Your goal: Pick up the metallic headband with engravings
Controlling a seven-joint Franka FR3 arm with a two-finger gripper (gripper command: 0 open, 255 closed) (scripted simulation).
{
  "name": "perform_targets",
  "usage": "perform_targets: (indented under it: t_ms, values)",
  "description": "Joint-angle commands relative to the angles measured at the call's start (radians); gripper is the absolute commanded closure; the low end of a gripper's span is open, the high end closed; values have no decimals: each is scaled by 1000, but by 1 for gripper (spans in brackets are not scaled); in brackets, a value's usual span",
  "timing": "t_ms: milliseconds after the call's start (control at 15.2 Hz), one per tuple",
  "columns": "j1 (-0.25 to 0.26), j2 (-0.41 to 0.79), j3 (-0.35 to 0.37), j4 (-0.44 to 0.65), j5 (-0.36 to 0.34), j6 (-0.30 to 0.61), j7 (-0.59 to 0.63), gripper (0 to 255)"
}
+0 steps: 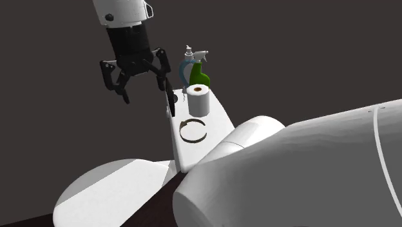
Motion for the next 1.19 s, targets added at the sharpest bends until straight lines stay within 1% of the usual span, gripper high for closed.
perform_targets:
  t_ms: [0,330,594,858,1122]
  values:
    - [-14,8,-7,-61,-18,81,2,0]
    - [-61,50,-36,-190,-75,272,1,0]
    - [-106,123,-62,-269,-127,443,5,0]
    - [-158,237,-90,-323,-186,630,15,0]
    - [-219,391,-114,-347,-257,829,38,0]
